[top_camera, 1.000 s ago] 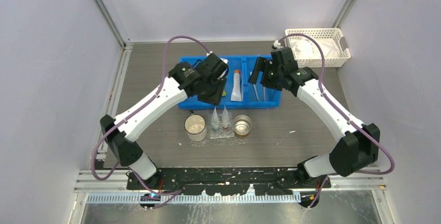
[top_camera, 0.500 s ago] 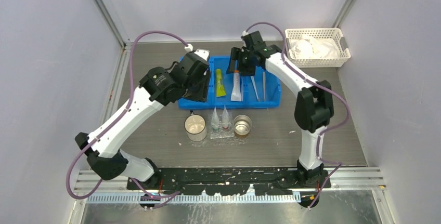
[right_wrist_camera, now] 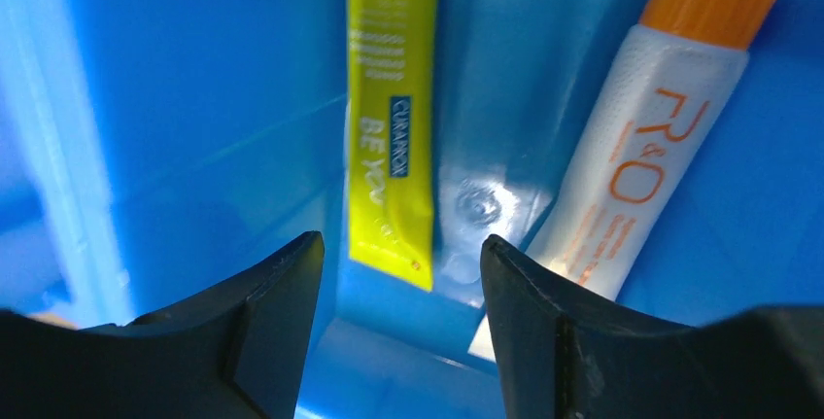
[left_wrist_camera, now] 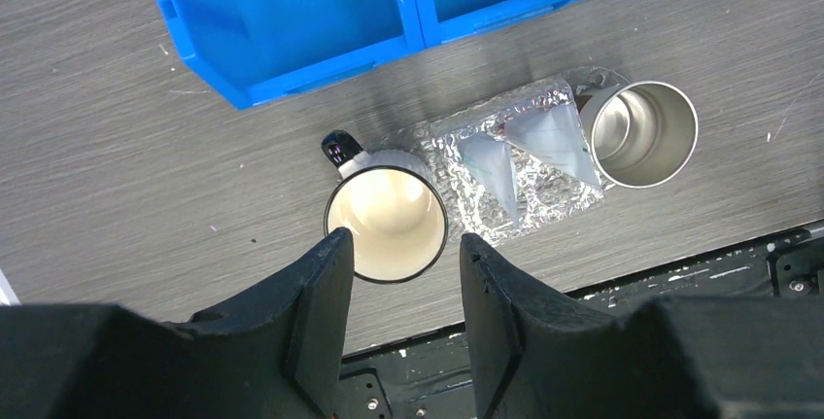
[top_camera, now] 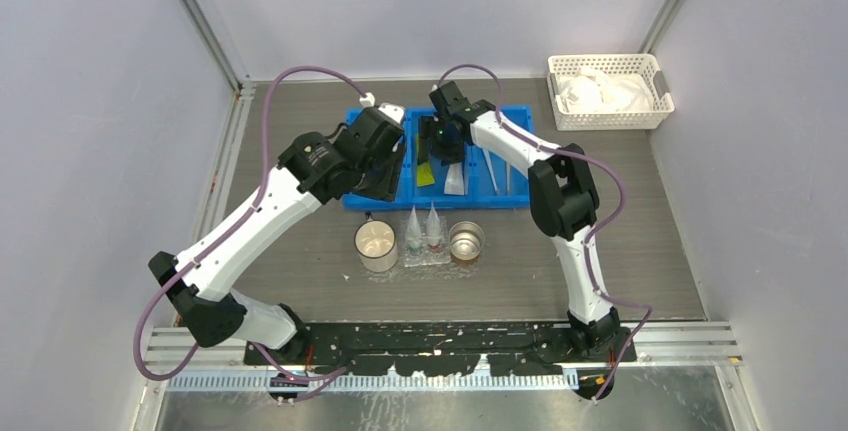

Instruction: Prepare toiletry sets of a toothbrush and toothpaste on the tray

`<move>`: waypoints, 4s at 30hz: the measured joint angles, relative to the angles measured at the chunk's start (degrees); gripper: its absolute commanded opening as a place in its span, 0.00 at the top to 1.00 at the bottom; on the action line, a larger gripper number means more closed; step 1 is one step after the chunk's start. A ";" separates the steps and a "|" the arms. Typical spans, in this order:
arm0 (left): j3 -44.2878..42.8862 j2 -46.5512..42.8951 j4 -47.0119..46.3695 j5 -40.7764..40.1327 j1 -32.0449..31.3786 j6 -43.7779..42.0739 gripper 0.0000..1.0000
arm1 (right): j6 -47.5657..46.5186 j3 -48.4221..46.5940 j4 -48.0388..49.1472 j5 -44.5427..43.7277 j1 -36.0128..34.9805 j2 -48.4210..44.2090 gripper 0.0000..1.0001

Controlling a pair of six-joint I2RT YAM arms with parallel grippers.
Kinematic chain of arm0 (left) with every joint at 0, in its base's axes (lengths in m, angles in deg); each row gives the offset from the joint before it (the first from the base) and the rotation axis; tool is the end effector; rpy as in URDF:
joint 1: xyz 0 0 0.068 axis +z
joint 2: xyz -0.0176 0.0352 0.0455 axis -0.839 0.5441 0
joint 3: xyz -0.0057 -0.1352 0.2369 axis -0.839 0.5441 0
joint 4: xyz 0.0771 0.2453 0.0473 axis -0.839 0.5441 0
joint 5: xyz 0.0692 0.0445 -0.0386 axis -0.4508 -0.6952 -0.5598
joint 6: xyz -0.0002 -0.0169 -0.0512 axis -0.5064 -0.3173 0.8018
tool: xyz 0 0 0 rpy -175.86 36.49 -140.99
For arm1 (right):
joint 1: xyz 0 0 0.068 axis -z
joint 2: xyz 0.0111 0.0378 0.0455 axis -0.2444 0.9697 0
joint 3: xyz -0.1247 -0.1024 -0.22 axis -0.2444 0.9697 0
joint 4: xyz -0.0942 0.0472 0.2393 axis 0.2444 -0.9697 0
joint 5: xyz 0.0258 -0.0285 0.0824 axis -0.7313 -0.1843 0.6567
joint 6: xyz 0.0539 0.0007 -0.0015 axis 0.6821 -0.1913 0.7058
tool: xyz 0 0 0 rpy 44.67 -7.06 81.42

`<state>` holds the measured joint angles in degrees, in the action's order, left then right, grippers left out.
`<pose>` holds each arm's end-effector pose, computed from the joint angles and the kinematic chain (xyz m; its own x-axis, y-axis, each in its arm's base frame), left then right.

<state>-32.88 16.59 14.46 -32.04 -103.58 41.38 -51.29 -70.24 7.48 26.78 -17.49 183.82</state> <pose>0.1891 -0.1841 0.4013 -0.7539 0.1770 -0.6327 0.2633 0.9637 -0.0441 0.4159 0.2607 0.2088 -0.8955 -0.0274 -0.4442 -0.1891 0.9270 0.3240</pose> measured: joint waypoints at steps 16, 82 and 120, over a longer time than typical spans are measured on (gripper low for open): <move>3.96 -0.92 -2.64 2.05 0.55 -0.20 0.55 | 5.20 12.13 23.08 -1.16 0.42 0.59 0.38; 20.72 -14.82 -32.48 4.20 0.94 5.95 0.38 | 22.56 18.23 30.23 0.44 8.52 -15.82 0.67; 46.40 -16.85 -84.80 -4.31 0.94 13.38 0.04 | 54.62 43.82 58.21 1.11 6.99 -36.11 0.67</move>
<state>13.53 -0.26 -70.34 -36.35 -102.64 54.75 3.33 -26.41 65.69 27.89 -10.50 147.71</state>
